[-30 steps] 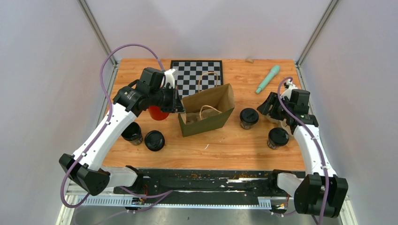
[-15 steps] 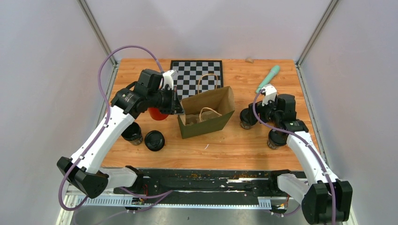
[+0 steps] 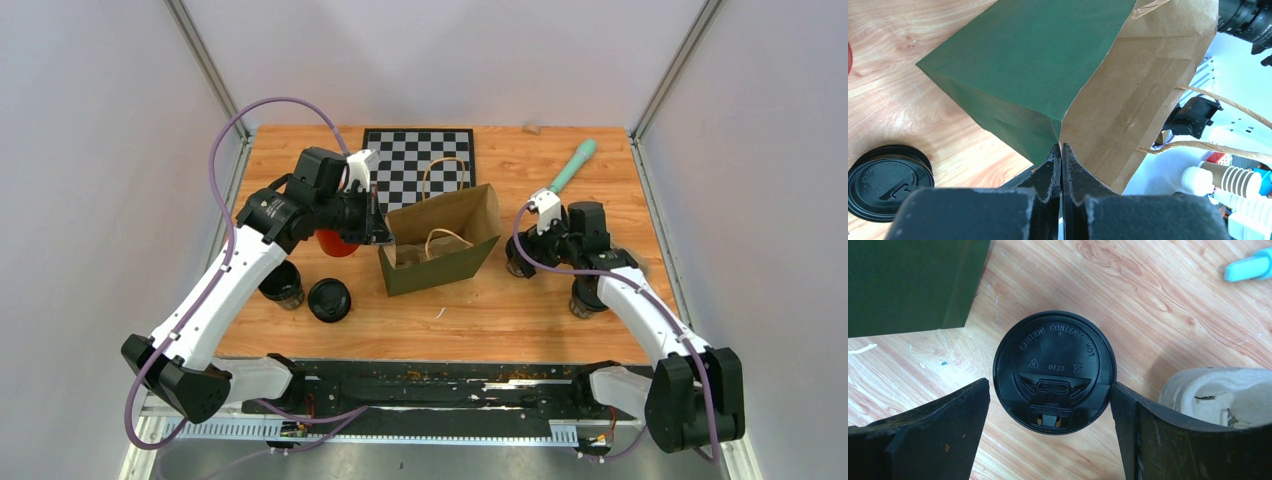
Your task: Pack the takeout coffee
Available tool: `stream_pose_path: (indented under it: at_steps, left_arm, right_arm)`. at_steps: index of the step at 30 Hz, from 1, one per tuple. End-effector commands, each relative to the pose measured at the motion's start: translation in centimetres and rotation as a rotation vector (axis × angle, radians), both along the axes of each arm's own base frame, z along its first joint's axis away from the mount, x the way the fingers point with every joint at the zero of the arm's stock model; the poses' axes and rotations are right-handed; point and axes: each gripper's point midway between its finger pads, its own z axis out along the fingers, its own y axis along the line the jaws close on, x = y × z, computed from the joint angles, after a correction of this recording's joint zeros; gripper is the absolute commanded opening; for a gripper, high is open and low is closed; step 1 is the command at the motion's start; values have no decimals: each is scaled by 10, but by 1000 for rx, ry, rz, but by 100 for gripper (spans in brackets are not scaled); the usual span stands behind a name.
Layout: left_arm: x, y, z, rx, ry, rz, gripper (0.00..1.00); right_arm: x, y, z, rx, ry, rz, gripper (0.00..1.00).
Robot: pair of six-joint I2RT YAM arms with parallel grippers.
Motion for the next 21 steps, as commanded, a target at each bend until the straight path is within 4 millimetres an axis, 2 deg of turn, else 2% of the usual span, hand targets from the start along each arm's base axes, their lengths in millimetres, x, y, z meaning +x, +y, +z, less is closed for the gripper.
stream_pose_path:
  at_steps: [1,6,9,14,21]
  left_arm:
    - [0,1,14,-25,-46,-6,3]
    - [-1,2,15,-18,-52,-3,3]
    - [0,3,15,-17,-55,-1,3]
    - [1,2,15,-17,-55,-2,3]
    - [1,2,15,-14,-55,-3,3]
  right_arm:
    - [16,4,13,-30,-69,26,88]
    - [19,1,20,-37,-77,-9,84]
    - [20,0,25,-40,-81,-12,87]
    - [21,6,31,-21,-68,15,91]
    - [31,13,30,-11,-57,21,87]
